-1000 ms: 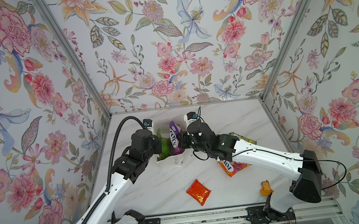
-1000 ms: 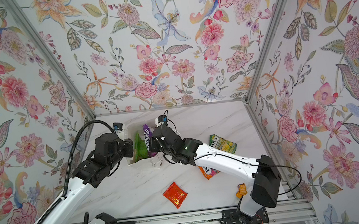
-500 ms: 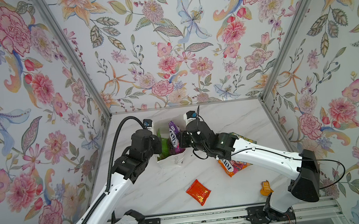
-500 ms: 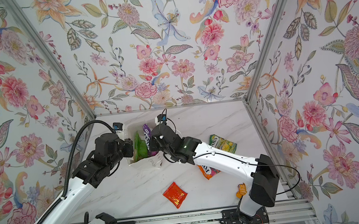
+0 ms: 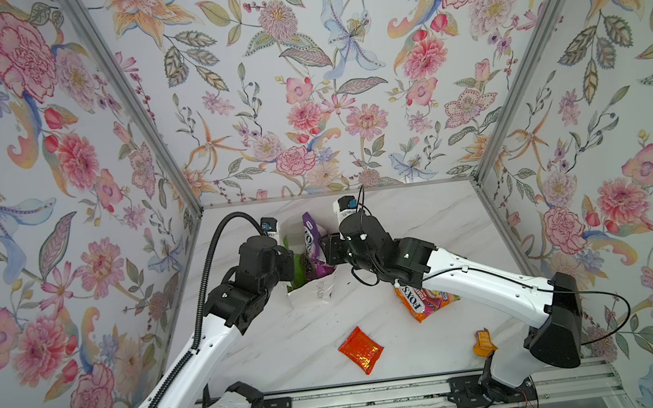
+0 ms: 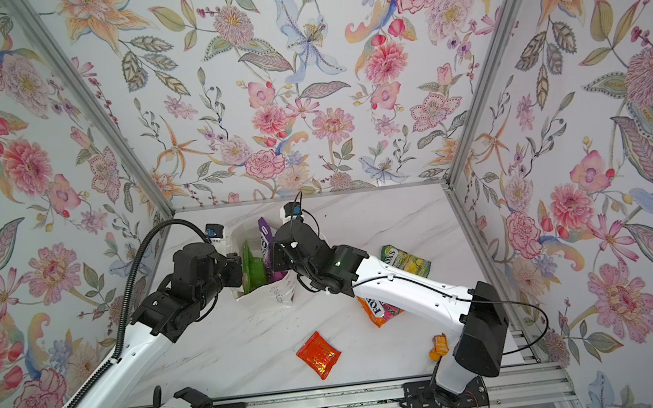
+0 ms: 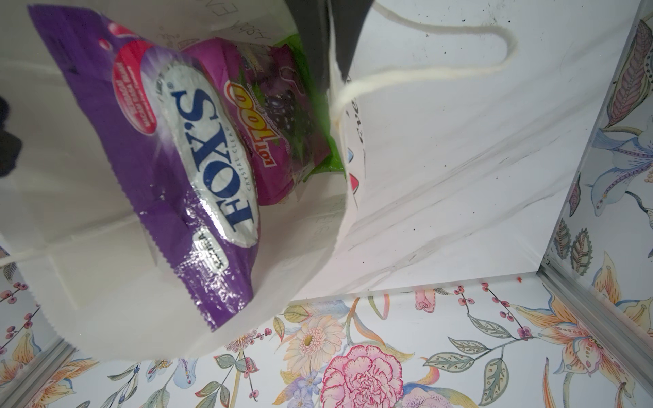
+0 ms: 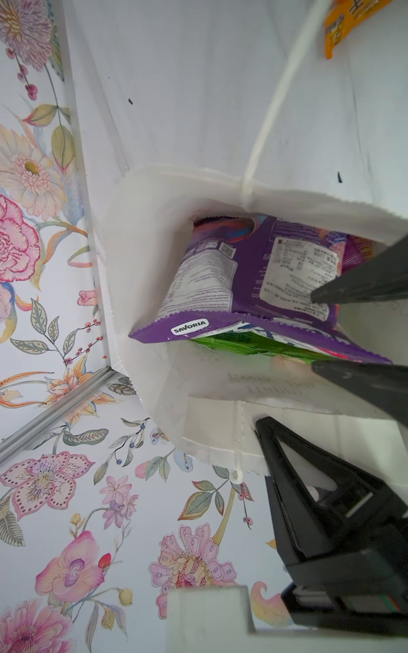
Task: Place the snacks into the paper bag
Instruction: 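Lower the purple pack into the paper bag and open the right gripper, then withdraw the right gripper from the bag while the left gripper shifts the bag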
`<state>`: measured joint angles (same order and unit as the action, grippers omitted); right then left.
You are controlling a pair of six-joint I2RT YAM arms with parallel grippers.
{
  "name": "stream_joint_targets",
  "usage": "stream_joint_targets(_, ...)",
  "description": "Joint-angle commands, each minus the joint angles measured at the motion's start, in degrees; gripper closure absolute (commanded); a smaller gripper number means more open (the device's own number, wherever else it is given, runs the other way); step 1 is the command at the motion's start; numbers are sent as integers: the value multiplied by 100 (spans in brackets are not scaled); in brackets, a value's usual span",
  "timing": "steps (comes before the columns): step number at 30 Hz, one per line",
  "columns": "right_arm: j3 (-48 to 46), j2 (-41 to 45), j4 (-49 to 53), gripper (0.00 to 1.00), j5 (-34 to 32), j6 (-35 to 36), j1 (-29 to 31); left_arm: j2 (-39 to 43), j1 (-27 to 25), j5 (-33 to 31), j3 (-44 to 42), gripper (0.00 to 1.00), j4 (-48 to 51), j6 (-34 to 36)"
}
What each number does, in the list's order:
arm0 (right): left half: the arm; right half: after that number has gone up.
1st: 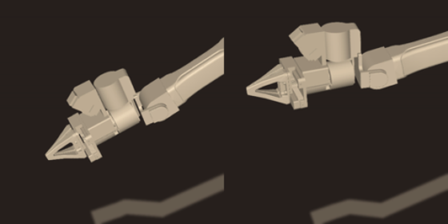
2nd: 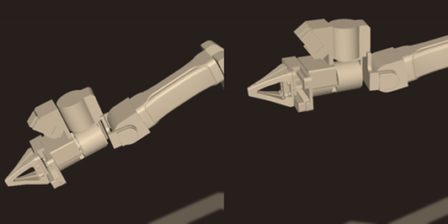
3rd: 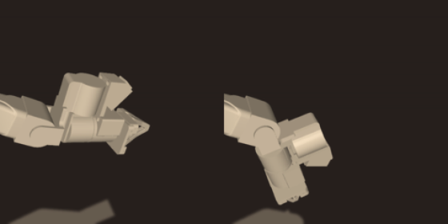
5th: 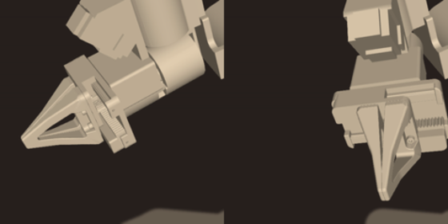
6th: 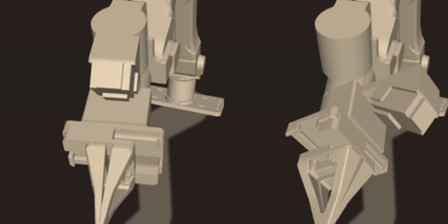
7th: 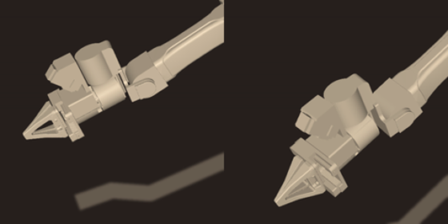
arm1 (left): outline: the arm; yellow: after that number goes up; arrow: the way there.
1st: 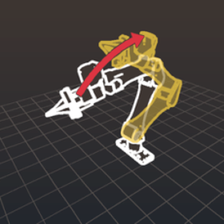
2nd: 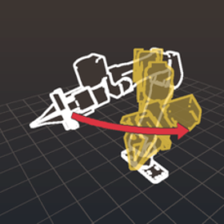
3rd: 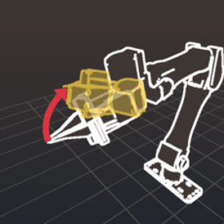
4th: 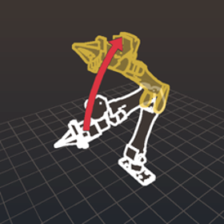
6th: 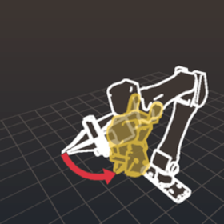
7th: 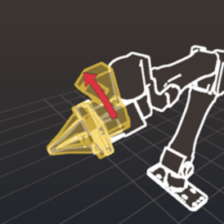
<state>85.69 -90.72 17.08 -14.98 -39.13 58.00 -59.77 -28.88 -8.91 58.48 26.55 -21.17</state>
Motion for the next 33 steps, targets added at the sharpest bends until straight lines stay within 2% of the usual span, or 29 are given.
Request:
stream_joint_targets(1,310,60,286,64,-28,405,-4,26,47,132,271,100,-285,49)
stream_joint_targets(5,791,151,954,53,-447,948,-12,-150,64,317,515,100,-181,-50)
stream_joint_targets(8,827,272,1231,38,-877,1229,-116,-320,57,407,781,100,-9,-168)
stream_joint_targets(15,721,219,2018,22,-813,1136,-666,-498,58,364,941,100,108,-343)
stream_joint_targets(19,696,-7,2172,21,-394,1036,-789,-540,57,372,972,100,88,-388)
stream_joint_targets(26,846,-421,2173,31,136,1020,-761,-683,46,528,1060,100,97,-449)
stream_joint_targets(28,908,-535,2168,37,238,1037,-771,-745,47,587,1125,100,113,-445)
stream_joint_targets(31,1059,-651,2173,58,465,1095,-761,-846,40,643,1270,100,155,-471)
stream_joint_targets(33,1208,-645,2168,78,488,1160,-697,-949,38,644,1403,100,206,-510)
